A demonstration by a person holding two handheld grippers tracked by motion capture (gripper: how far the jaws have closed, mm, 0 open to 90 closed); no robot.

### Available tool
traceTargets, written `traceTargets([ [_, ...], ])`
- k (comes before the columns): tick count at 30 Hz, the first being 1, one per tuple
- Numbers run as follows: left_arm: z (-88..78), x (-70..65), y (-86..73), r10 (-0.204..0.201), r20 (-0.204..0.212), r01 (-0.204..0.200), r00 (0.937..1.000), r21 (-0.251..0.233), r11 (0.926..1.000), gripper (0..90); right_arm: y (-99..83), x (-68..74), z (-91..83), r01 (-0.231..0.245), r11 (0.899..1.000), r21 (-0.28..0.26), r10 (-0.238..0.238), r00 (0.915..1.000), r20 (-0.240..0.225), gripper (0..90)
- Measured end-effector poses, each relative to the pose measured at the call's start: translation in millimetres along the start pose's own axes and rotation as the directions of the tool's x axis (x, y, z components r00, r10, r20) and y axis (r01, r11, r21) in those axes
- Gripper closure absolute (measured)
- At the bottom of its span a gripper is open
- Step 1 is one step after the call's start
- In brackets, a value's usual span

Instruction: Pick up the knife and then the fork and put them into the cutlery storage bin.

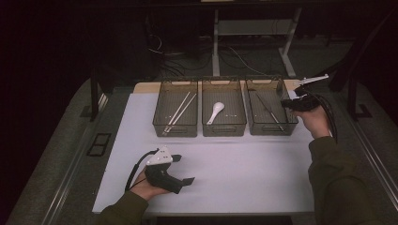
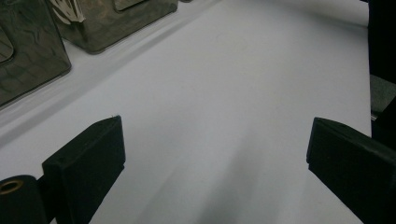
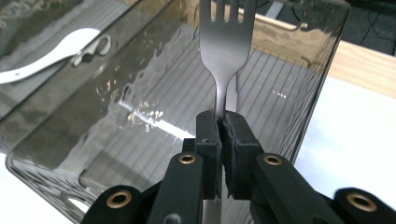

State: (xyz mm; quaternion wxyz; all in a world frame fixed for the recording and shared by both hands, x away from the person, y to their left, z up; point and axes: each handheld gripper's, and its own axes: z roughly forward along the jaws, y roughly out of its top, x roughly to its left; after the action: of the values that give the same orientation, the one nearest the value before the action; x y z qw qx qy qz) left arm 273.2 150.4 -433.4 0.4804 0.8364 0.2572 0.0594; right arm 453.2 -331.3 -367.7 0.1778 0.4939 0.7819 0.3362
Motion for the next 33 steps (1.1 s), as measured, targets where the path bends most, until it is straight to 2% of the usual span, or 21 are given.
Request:
traceTargets([
  [10,0.1,0.1,0.0,0.0,0.002,0.0,1.0,0.0,1.0,3.4,0.2,2.6,14.4,0.009,0.997,0.079,-0.009,0.9999,-0.008,84.9],
  [17,0.3,-0.7,0.1,-0.001,0.002,0.001,1.0,-0.001,1.0,3.4,2.9,5.3,25.3,0.024,0.994,0.11,-0.024,0.9997,-0.004,84.7],
  [25,0.5,-1.0,0.3,0.0,0.007,0.0,1.0,-0.003,1.0,3.4,5.7,8.1,42.2,0.016,0.987,0.159,-0.018,0.9998,0.007,84.2],
  [31,0.5,-1.1,0.4,0.001,0.009,-0.001,1.0,-0.003,1.0,3.4,8.8,13.1,52.7,0.036,0.978,0.207,-0.041,0.999,0.02,84.1],
  [33,0.4,-1.1,0.4,0.001,0.009,-0.001,1.0,-0.003,1.0,3.4,9.5,14.6,54.5,0.029,0.977,0.211,-0.033,0.9993,0.016,84.4],
])
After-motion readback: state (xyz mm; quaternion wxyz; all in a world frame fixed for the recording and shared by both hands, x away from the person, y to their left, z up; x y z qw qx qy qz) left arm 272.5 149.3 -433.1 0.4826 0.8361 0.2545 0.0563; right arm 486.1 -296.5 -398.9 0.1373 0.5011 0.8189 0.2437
